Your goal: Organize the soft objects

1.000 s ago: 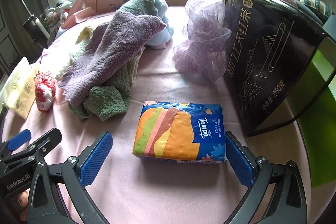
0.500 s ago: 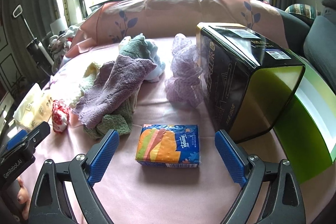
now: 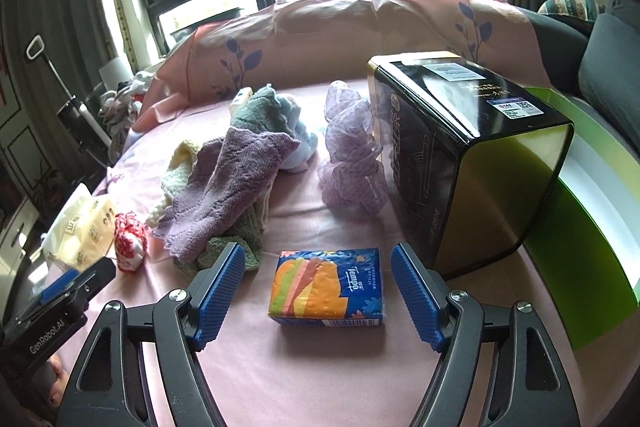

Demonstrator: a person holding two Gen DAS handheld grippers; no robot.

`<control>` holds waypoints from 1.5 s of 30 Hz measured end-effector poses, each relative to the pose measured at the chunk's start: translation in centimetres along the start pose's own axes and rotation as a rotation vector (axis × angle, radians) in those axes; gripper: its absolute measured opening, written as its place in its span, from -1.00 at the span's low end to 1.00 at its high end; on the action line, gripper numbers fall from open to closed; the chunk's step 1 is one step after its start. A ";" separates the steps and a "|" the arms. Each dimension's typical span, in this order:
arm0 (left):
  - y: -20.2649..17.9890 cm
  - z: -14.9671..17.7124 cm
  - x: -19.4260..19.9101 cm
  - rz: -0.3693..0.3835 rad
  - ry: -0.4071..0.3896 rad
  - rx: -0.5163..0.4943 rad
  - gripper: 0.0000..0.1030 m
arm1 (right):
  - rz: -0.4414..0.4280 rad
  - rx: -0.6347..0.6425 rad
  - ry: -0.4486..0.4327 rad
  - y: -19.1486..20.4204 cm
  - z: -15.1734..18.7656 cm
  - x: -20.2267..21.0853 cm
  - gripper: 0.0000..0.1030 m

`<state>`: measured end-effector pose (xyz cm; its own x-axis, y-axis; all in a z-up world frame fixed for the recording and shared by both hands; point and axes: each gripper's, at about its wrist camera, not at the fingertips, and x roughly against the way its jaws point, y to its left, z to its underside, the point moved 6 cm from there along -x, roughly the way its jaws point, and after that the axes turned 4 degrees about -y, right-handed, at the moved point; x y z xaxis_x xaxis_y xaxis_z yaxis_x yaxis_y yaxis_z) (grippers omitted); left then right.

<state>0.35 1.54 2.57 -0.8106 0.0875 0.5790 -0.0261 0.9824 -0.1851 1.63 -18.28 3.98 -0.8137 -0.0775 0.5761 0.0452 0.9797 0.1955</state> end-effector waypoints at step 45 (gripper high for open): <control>9.0 -6.8 -3.6 -0.089 0.125 0.218 0.53 | 0.003 0.076 0.360 15.2 -15.7 -26.3 0.25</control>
<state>7.05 11.17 4.23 -0.7210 0.0355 0.6921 -0.2307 0.9294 -0.2880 32.80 -4.30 4.26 -0.5569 -0.1212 0.8217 -0.0072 0.9900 0.1412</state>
